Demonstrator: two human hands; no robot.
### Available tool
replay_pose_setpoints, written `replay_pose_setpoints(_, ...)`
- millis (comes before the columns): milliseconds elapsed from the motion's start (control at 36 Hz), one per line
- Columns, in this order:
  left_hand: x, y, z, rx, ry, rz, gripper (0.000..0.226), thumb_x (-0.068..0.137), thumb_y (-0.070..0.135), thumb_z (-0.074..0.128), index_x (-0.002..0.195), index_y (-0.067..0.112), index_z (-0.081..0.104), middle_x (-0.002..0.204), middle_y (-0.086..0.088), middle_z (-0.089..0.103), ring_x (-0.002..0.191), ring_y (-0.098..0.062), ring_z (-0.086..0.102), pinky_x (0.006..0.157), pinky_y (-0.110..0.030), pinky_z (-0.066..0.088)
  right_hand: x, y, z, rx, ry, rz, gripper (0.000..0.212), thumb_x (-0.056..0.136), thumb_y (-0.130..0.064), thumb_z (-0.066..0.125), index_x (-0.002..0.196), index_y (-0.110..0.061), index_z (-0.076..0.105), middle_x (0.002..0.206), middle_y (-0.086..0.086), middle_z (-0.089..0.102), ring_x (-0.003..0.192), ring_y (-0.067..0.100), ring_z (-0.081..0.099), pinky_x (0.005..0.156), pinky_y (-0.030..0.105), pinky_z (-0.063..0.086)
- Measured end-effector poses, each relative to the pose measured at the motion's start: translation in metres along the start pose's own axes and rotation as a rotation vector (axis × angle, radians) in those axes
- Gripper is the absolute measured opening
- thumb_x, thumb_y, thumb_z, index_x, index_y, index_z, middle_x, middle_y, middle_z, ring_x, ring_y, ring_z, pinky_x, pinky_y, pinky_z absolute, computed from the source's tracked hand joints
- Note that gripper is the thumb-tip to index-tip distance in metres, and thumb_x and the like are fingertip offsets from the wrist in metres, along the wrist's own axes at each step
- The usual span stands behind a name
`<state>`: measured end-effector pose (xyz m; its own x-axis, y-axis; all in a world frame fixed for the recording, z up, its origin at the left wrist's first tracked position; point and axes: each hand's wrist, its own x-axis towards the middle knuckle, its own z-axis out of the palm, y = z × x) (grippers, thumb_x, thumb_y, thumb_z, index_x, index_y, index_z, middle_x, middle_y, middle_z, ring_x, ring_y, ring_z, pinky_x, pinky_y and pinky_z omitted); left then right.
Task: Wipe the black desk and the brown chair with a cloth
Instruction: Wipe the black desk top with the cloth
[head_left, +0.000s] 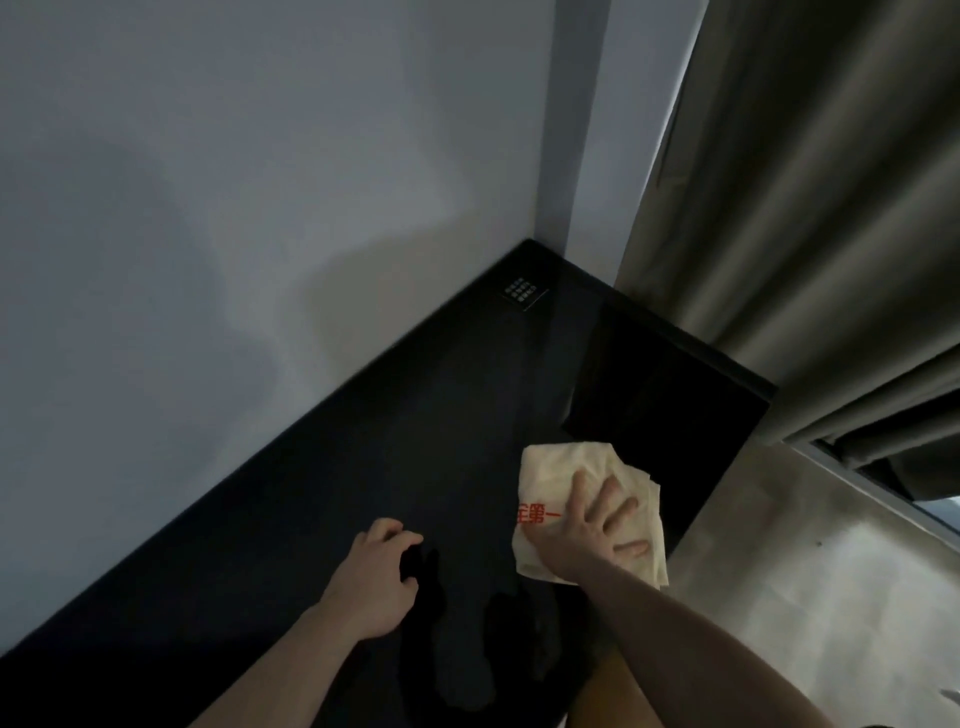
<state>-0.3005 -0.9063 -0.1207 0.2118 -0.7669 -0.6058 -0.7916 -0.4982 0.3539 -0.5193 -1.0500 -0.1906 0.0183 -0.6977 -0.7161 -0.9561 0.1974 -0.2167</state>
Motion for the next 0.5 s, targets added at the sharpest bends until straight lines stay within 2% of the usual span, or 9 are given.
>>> replay_pose_setpoints(83,-0.005,0.0,0.003,0.018,-0.017,0.02,0.056,0.098,0.027,0.058,0.151,0.034,0.041,0.158,0.01,0.021,0.143,-0.013,0.028,0.112,-0.028,0.038,-0.005,0.008,0.002,0.008,0.021,-0.033,0.112,0.081,-0.083,0.044,0.153,-0.035,-0.027,0.156,0.009,-0.042,0.143,0.041,-0.04,0.11,0.076,-0.012)
replay_pose_setpoints(250,-0.021,-0.005,0.019,0.092,-0.083,0.067,0.062,0.097,0.024,0.057,0.155,0.031,0.035,0.164,0.006,0.012,0.148,-0.018,0.023,0.116,-0.032,0.036,-0.021,0.039,0.015,-0.001,0.029,-0.071,0.101,0.09,-0.078,0.034,0.153,-0.033,-0.032,0.157,0.006,-0.044,0.144,0.037,-0.04,0.116,0.07,-0.011)
replay_pose_setpoints(361,-0.017,-0.003,0.018,0.116,-0.148,0.068,0.068,0.097,0.021,0.058,0.157,0.031,0.03,0.167,0.005,0.004,0.151,-0.021,0.019,0.116,-0.034,0.037,-0.023,0.056,0.019,0.007,0.036,-0.076,0.101,0.089,-0.079,0.033,0.153,-0.034,-0.031,0.157,0.006,-0.045,0.144,0.037,-0.04,0.115,0.07,-0.012)
replay_pose_setpoints(500,0.009,0.009,0.018,0.173,-0.134,0.042,0.074,0.096,0.021,0.059,0.159,0.032,0.023,0.168,0.004,-0.003,0.151,-0.022,0.016,0.114,-0.033,0.039,-0.006,0.062,0.011,0.023,0.025,-0.071,0.107,0.086,-0.081,0.034,0.151,-0.032,-0.035,0.155,0.007,-0.047,0.142,0.038,-0.043,0.113,0.071,-0.015)
